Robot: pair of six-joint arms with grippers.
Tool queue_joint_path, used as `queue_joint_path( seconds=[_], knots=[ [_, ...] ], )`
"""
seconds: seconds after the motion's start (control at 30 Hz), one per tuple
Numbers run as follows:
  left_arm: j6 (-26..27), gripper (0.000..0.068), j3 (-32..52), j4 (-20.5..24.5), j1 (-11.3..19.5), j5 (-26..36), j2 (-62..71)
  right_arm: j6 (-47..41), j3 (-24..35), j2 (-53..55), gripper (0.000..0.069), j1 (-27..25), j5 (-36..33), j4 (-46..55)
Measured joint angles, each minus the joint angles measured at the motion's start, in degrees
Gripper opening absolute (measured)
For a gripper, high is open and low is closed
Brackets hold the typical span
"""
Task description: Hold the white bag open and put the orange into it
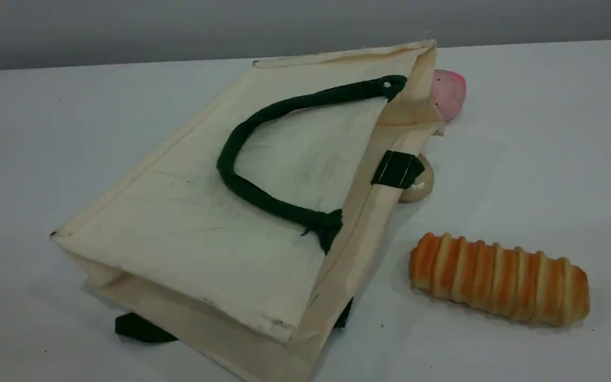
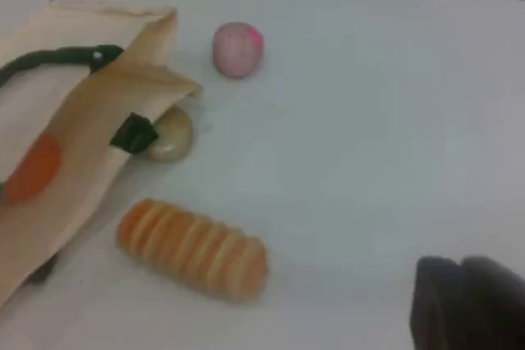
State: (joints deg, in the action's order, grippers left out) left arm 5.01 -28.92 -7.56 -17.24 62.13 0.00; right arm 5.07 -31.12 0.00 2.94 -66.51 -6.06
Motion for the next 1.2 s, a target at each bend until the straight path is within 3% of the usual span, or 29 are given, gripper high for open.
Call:
queue_joint_path(
  seconds=[0.23, 0.3, 0.43, 0.63, 0.7, 1.2],
  knots=[
    [0.0, 0.0023, 0.0, 0.0, 0.0, 0.0, 0.0, 0.0, 0.0, 0.0, 0.0057, -5.4, 0.0, 0.0],
    [0.0, 0.0025, 0.0, -0.2, 1.3, 0.0, 0.0, 0.0, 0.0, 0.0, 0.0059, -5.8, 0.0, 0.0],
    [0.1, 0.0028, 0.0, -0.6, 7.9, 0.0, 0.0, 0.0, 0.0, 0.0, 0.0064, -5.8, 0.0, 0.0],
    [0.1, 0.0036, 0.0, -0.5, 20.1, 0.0, 0.0, 0.0, 0.0, 0.0, 0.0070, -5.8, 0.0, 0.0],
    [0.1, 0.0039, 0.0, -0.5, 22.4, 0.0, 0.0, 0.0, 0.0, 0.0, 0.0071, -5.8, 0.0, 0.0],
    [0.1, 0.0055, 0.0, -0.5, 22.8, 0.0, 0.0, 0.0, -0.2, 0.0, 0.0087, -5.8, 0.0, 0.0]
  ],
)
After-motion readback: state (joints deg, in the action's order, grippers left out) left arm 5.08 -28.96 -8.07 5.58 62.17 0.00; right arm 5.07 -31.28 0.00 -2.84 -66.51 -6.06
